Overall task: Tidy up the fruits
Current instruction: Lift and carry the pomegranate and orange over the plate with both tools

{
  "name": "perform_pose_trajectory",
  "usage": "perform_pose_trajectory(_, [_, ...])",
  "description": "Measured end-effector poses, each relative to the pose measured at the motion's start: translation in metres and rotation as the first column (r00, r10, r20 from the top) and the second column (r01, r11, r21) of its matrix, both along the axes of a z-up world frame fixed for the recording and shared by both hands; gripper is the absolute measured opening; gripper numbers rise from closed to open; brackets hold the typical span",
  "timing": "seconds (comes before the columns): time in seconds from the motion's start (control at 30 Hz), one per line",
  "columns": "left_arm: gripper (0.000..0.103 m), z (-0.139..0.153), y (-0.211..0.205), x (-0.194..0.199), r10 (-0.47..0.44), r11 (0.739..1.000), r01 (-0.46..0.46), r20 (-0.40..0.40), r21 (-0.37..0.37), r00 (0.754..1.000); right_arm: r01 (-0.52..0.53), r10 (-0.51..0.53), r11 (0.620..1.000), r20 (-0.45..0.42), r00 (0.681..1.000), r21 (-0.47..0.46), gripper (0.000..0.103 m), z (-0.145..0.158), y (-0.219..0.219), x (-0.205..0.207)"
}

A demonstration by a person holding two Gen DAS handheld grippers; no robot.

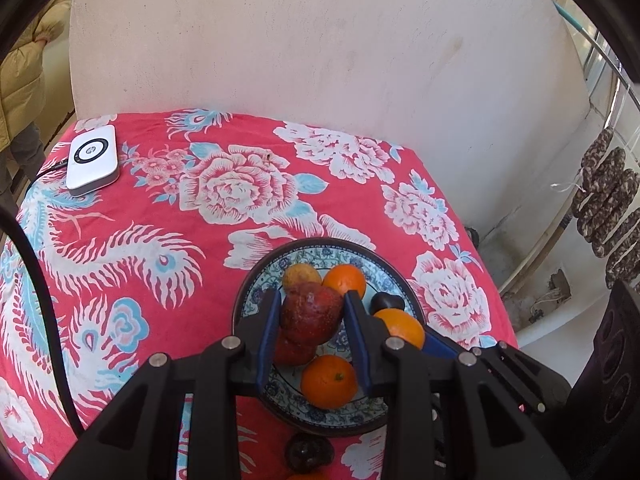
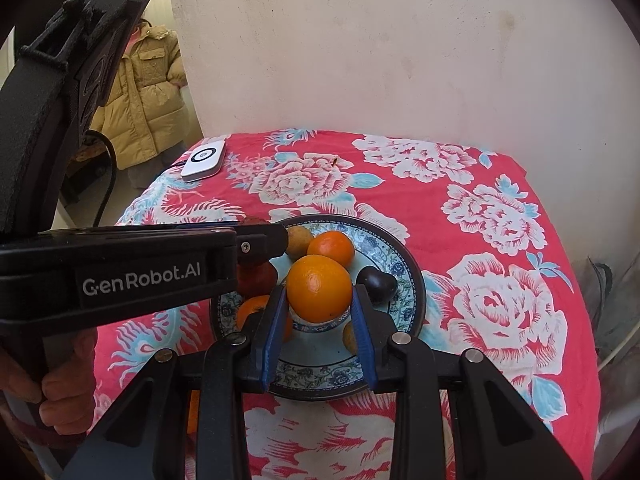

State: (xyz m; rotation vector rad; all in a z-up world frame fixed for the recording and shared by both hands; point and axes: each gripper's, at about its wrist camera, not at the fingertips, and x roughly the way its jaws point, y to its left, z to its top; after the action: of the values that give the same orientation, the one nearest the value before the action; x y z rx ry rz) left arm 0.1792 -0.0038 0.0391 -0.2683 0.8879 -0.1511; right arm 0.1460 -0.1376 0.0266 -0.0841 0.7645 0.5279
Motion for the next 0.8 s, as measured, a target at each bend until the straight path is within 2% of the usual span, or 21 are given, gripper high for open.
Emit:
perform_pose_trajectory(0.3, [0.034,-0.0015,-0.006,-0.001,-0.021,1.0,0.021,0.015,0.013,1.0,0.018,-0.018,1.0,-0.017,1.0,0.002,0.033,-0.0071,-0.0041,0.0064])
perform_pose_trajectory(0.8, [0.034,0.0001,-0.0032,-0.0047,-0.022,1.0,0.022,0.016,-0.009,1.0,0.034,-0.034,0.999,-0.006,0.999,-0.005,0.033,-0.0095,-0.003,0.01])
